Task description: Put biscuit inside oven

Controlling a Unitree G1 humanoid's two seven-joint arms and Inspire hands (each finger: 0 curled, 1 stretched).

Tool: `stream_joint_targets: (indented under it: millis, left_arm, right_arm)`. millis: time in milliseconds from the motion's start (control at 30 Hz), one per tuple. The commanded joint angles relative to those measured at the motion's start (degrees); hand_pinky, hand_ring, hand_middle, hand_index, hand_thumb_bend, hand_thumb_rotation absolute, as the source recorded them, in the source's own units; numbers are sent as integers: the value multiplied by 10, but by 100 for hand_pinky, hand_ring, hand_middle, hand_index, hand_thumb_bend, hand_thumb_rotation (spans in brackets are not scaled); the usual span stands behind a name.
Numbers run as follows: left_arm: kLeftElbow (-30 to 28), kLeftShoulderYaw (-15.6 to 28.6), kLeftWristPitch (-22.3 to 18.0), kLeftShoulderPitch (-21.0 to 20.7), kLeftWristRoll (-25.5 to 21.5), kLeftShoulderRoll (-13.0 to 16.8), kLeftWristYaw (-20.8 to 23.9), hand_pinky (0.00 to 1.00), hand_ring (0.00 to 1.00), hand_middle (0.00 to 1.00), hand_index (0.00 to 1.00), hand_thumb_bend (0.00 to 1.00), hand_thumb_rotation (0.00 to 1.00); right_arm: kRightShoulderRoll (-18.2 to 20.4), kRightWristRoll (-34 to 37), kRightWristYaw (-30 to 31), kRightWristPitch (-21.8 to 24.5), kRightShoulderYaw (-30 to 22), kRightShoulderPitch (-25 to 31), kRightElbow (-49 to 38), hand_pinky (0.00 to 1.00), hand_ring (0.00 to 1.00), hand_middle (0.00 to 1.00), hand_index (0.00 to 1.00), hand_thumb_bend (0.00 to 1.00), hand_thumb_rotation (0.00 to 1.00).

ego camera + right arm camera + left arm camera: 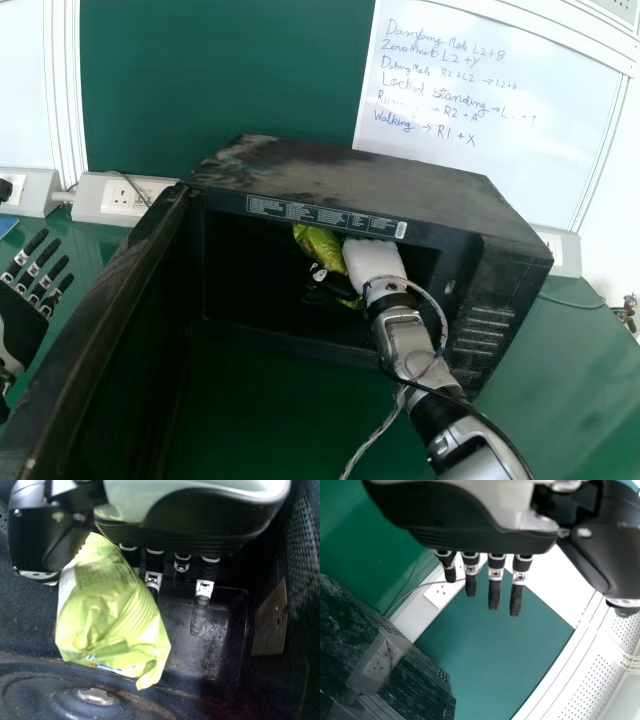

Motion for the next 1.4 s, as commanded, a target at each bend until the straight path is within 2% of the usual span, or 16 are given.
stream_joint_targets:
  millis: [0,367,1067,1167,1233,1267,1333,1367]
  left_arm:
    - [-10,-2,-6,-1,3,3,-6,100,96,88,81,42,17]
    - [-8,-1,-7,0,-1,2,-7,100,98,91,84,43,17]
    - [-13,0,-5,0,-12,5,14,100,100,95,88,42,17]
    - [-12,0,-6,1,-13,5,10,100,100,96,89,42,17]
    - [-13,-1,-6,0,-9,6,11,100,100,96,88,42,17]
    - [-12,-1,-6,0,-6,6,8,100,100,95,88,43,17]
    - [-11,-1,-6,0,-7,5,7,100,100,96,88,44,17]
    - [-11,-1,-7,1,-5,6,3,100,100,97,89,43,17]
  right_arm:
    - [0,7,-10,-2,3,-20,6,44,42,49,51,52,0]
    - [0,16,-18,-1,10,-25,18,49,44,50,49,52,0]
    - [7,28,-53,-10,17,-43,65,46,43,49,50,52,0]
    - [11,29,-44,3,18,-44,61,51,48,51,46,52,0]
    - [14,33,-34,13,16,-44,57,56,60,54,46,52,0]
    - [15,32,-28,19,18,-45,55,56,61,54,46,52,0]
    - [16,30,-20,26,21,-45,52,61,66,63,48,52,10]
    - [16,27,-15,31,24,-45,53,60,65,64,51,60,12]
